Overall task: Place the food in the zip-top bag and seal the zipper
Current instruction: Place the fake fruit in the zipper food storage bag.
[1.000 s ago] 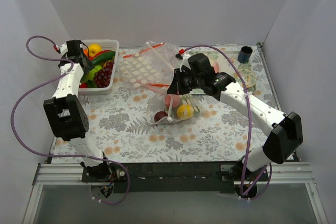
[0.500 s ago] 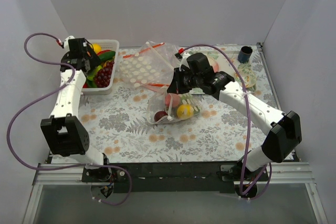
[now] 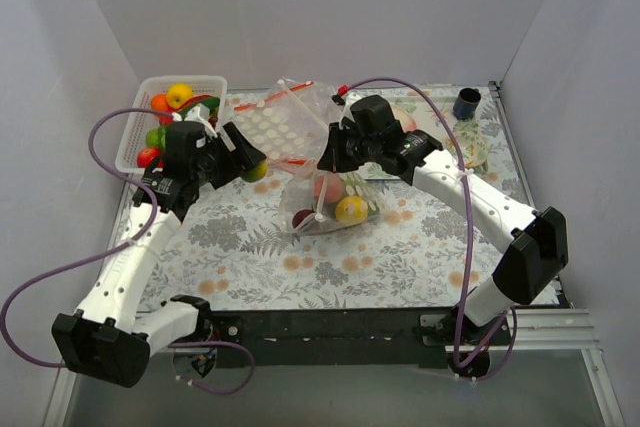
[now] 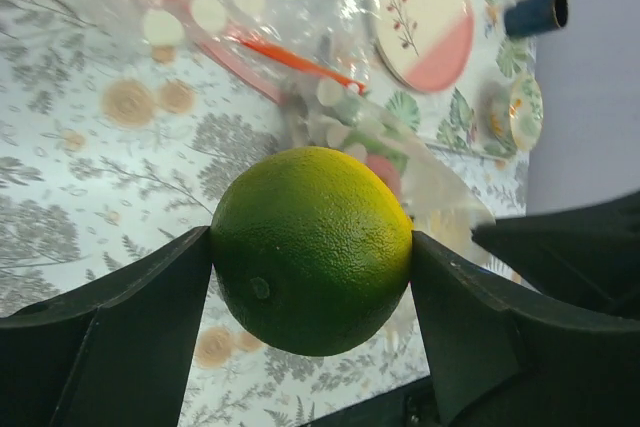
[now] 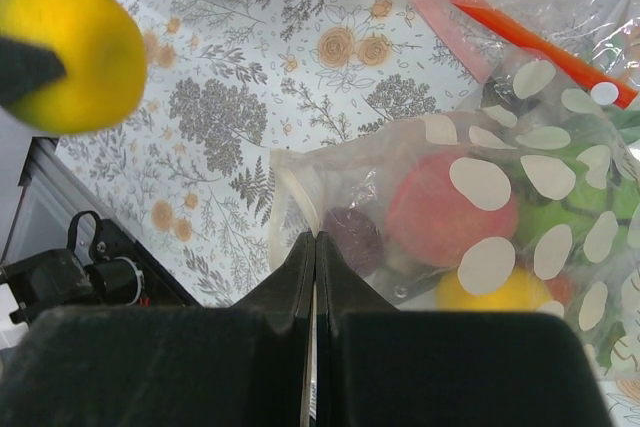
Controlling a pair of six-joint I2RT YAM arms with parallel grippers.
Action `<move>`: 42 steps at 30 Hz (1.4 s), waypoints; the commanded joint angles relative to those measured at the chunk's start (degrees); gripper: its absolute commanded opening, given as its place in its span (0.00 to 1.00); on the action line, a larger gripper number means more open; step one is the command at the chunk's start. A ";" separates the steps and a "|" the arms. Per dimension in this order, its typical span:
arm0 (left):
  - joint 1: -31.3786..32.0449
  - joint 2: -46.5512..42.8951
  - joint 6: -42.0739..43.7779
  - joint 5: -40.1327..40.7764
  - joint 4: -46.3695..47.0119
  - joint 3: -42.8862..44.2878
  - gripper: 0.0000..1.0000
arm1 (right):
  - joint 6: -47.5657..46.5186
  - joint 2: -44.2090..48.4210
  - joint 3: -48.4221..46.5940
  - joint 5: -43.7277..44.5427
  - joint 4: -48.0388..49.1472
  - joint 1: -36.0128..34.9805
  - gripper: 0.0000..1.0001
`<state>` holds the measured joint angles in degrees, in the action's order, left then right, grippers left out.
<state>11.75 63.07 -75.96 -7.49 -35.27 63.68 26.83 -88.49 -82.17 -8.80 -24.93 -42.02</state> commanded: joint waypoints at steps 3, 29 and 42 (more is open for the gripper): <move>11.16 -2.51 -8.13 -4.21 4.50 -5.49 0.44 | 1.91 -0.19 -3.78 3.43 0.14 -0.26 0.01; 21.83 2.95 -9.56 -1.05 9.26 0.13 0.90 | 4.02 0.60 -11.42 3.09 -3.28 1.59 0.01; 21.83 -5.24 -9.20 13.38 -4.46 -4.25 0.52 | 4.28 -0.98 -15.21 1.68 -3.73 3.17 0.01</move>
<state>33.39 56.14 -84.86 3.90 -36.21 62.81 30.89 -89.23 -94.21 -6.13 -30.55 -38.98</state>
